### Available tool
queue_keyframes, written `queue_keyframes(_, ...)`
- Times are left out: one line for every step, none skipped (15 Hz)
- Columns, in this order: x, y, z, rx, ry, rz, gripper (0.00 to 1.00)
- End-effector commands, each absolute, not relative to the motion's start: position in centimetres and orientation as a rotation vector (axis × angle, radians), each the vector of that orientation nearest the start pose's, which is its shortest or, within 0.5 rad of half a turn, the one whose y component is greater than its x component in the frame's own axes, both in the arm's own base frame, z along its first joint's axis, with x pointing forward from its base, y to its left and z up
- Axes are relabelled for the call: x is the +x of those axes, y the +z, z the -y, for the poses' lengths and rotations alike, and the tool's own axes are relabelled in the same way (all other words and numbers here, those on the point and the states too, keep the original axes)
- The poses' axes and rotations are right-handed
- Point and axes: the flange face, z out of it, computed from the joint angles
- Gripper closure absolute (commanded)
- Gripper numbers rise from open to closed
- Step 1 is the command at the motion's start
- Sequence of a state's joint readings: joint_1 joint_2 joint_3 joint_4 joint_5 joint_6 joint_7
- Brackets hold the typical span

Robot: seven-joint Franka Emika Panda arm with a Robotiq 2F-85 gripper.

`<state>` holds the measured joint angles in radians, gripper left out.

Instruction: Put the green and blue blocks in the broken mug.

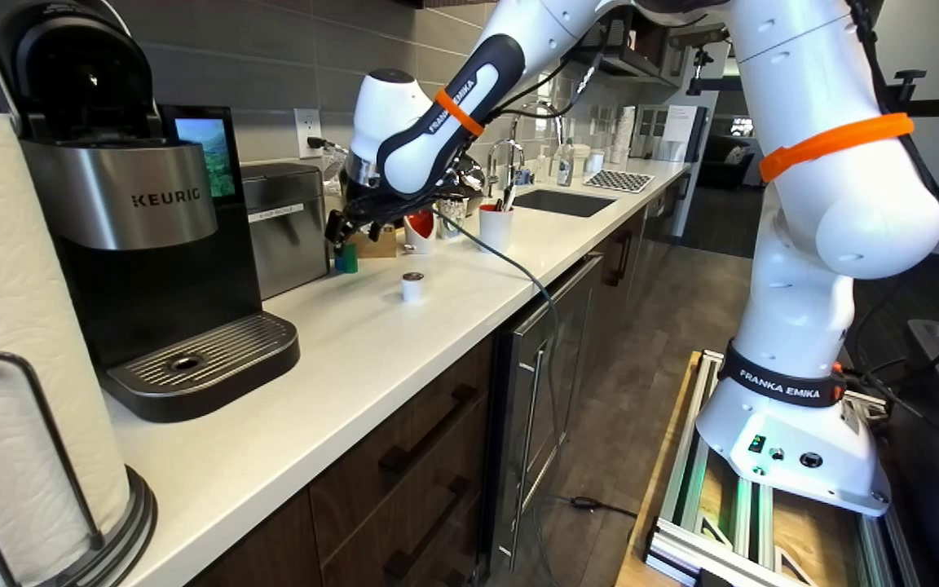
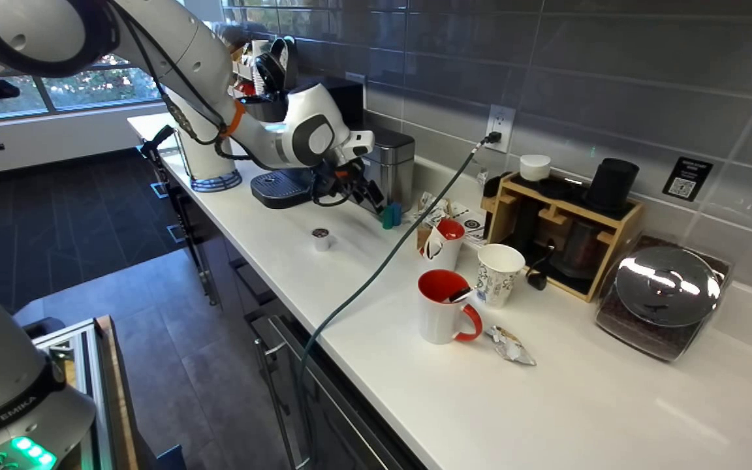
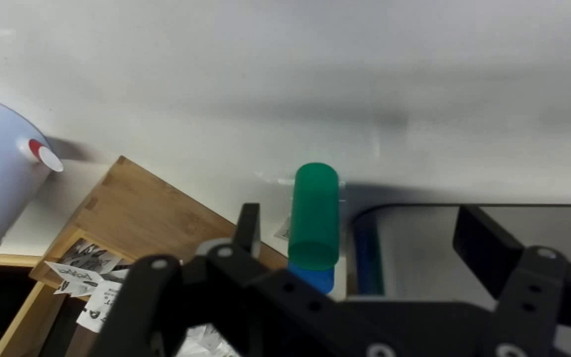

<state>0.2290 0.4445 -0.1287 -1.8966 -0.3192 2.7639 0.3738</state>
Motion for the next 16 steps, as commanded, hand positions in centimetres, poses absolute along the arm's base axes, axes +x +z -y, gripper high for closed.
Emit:
queue_keyframes(67.8, 30.3, -7.9, -3.189, -0.78, -0.019, 0.0)
queue_keyframes(68.1, 30.2, -7.8, -3.188, -0.777, -0.022, 0.0)
queue_keyframes(68.4, 30.0, -7.8, -3.188, -0.773, -0.022, 0.0)
queue_keyframes(68.7, 29.8, -7.9, -3.19, -0.774, -0.019, 0.02)
queue_keyframes(68.9, 29.6, -8.1, -3.189, -0.773, -0.016, 0.06)
queue_keyframes(69.1, 29.4, -8.1, -3.189, -0.771, -0.014, 0.27)
queue_keyframes(69.3, 29.2, -8.2, -3.191, -0.774, -0.015, 0.31)
queue_keyframes(69.6, 28.9, -8.2, -3.196, -0.774, -0.019, 0.41)
queue_keyframes(69.7, 28.9, -8.2, -3.195, -0.774, -0.024, 0.49)
queue_keyframes(69.9, 28.9, -8.0, -3.198, -0.776, -0.031, 0.58)
queue_keyframes(70.0, 28.9, -7.9, -3.199, -0.777, -0.04, 0.65)
queue_keyframes(70.1, 29.0, -7.8, -3.198, -0.777, -0.049, 0.71)
queue_keyframes(70.2, 29.1, -7.8, -3.195, -0.784, -0.055, 0.8)
queue_keyframes(70.2, 29.2, -7.7, -3.196, -0.785, -0.06, 0.87)
queue_keyframes(70.3, 29.6, -7.4, -3.194, -0.782, -0.064, 0.92)
queue_keyframes(70.1, 30.2, -7.1, -3.201, -0.764, -0.067, 0.92)
